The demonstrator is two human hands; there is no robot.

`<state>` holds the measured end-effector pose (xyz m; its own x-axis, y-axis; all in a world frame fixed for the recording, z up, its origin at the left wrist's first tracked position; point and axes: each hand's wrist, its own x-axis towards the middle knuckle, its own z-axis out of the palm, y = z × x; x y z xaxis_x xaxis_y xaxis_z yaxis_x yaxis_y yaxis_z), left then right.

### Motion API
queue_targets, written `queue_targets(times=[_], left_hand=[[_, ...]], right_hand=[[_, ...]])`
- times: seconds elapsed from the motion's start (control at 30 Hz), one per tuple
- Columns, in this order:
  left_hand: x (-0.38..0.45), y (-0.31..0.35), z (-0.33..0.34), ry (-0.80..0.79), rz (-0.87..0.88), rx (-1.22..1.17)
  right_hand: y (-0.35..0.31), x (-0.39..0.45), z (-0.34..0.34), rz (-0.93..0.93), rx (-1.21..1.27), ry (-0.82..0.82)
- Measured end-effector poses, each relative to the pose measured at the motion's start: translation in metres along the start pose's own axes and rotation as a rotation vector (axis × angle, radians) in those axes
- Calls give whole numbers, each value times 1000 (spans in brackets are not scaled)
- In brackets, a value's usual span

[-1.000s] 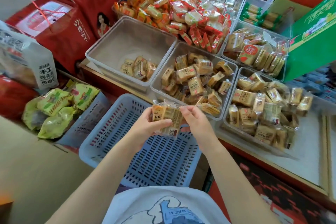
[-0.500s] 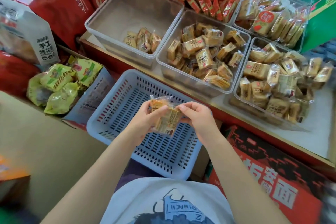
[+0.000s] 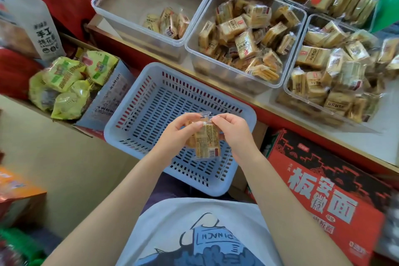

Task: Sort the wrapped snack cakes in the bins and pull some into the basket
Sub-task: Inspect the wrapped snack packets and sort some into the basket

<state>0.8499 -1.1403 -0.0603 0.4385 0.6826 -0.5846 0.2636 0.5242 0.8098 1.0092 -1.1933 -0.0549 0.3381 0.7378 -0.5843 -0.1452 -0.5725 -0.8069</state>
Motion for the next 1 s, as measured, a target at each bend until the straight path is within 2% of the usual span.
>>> queue_targets(times=[0.27,0.5,0.7,0.83,0.9,1.0], left_hand=[[3,8,7,72,-141,-225],[3,14,10,121,-77,-133],[2,18,11,-115,-87,-91],[7,18,13,28,-59,-223],[10,18,11,102,-38,-283],[13,23,6,103,3,-255]], right_hand=[[-4,-4,2,-64,37,30],[-8,2,-3,-36,76,37],[-10,9,-10,9,190,104],[-14,9,-12,-16,189,4],[-17,9,-14,5,41,-67],[-20,9,-13,33,-97,-156]])
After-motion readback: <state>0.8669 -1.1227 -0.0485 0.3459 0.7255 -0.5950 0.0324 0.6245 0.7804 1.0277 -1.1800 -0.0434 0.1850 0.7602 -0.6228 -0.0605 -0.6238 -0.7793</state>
